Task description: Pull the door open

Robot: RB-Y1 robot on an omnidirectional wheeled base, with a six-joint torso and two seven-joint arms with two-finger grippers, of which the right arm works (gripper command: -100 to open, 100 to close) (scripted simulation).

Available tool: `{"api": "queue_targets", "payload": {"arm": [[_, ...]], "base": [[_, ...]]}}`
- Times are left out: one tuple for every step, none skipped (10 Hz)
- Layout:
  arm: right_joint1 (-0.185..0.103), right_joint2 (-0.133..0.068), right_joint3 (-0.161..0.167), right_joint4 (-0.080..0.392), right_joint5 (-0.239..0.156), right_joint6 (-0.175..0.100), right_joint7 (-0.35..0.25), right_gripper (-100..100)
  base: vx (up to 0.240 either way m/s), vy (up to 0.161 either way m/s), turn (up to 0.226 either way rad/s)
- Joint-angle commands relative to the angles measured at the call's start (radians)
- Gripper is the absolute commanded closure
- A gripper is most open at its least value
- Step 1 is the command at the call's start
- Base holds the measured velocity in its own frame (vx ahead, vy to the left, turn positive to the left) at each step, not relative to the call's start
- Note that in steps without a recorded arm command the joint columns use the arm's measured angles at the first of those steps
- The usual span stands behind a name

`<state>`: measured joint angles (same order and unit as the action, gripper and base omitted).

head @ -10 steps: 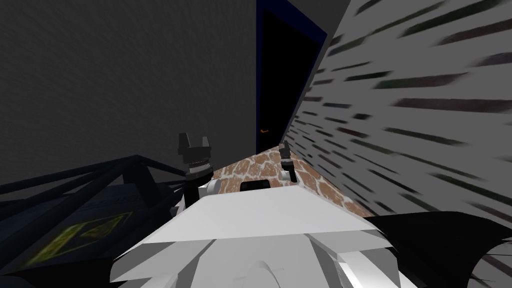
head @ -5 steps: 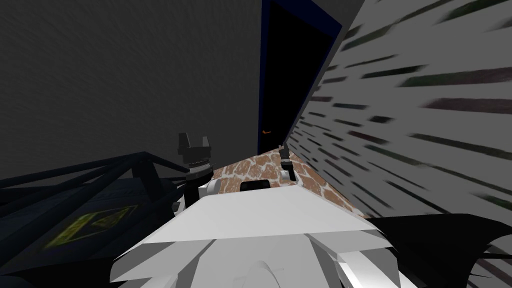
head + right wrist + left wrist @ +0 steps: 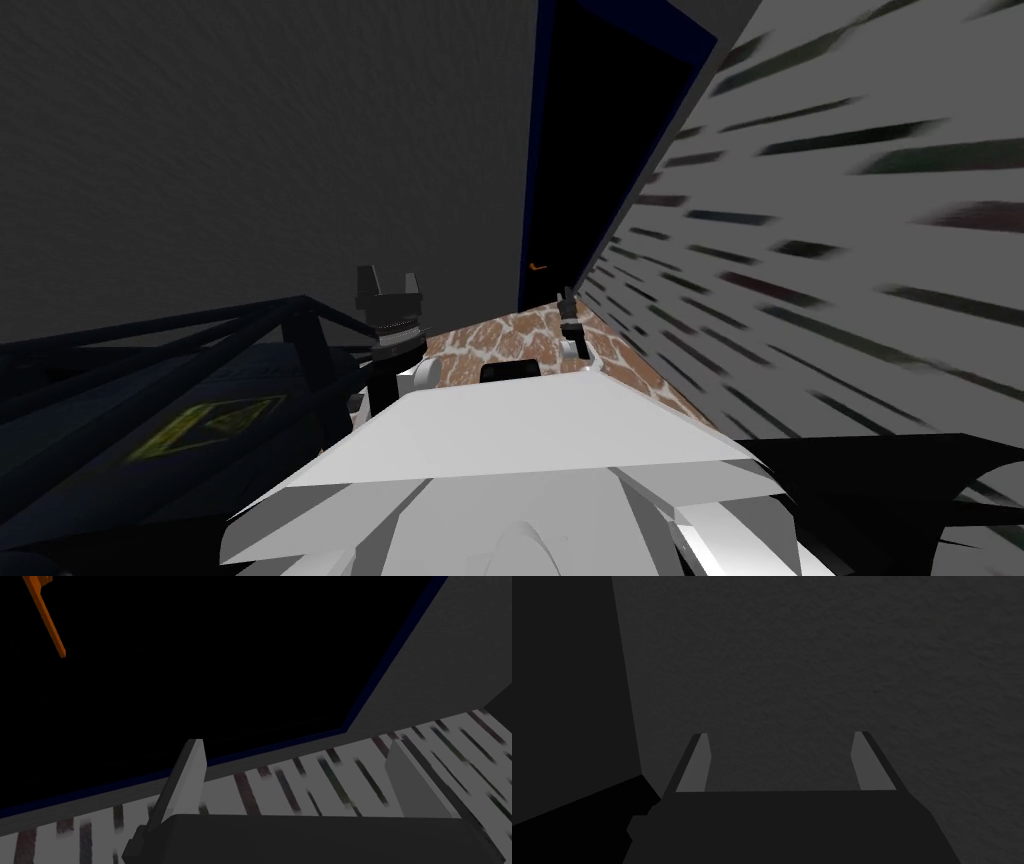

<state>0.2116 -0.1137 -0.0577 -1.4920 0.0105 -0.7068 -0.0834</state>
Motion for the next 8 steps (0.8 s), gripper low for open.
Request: {"api": "queue_targets", "payload": {"arm": [[-0.021,-0.006,-0.008,0.050,-0.008,-0.010,0.001,-100],[-0.021,-0.006,-0.008,0.059,-0.008,-0.010,0.001,-100],[-0.035,-0.009,-0.013,0.093,-0.013,-0.015,0.001,-100],[-0.049,-0.012,-0.017,0.117,-0.017,-0.020,0.002,-100],[-0.049,-0.012,-0.017,0.127,-0.017,-0.020,0.002,-100],[-0.063,-0.015,-0.022,0.162,-0.022,-0.025,0.002,-100],[-0.077,-0.018,-0.027,0.188,-0.027,-0.030,0.003,-100],[-0.077,-0.018,-0.027,0.196,-0.027,-0.030,0.003,-100]], "base": [[0.079,-0.106,0.170],[0.050,-0.069,0.072],[0.036,-0.051,0.104],[0.053,-0.060,0.191],[0.040,-0.054,0.055],[0.032,-0.044,0.085],[0.045,-0.065,0.193],[0.040,-0.057,0.071]]}}
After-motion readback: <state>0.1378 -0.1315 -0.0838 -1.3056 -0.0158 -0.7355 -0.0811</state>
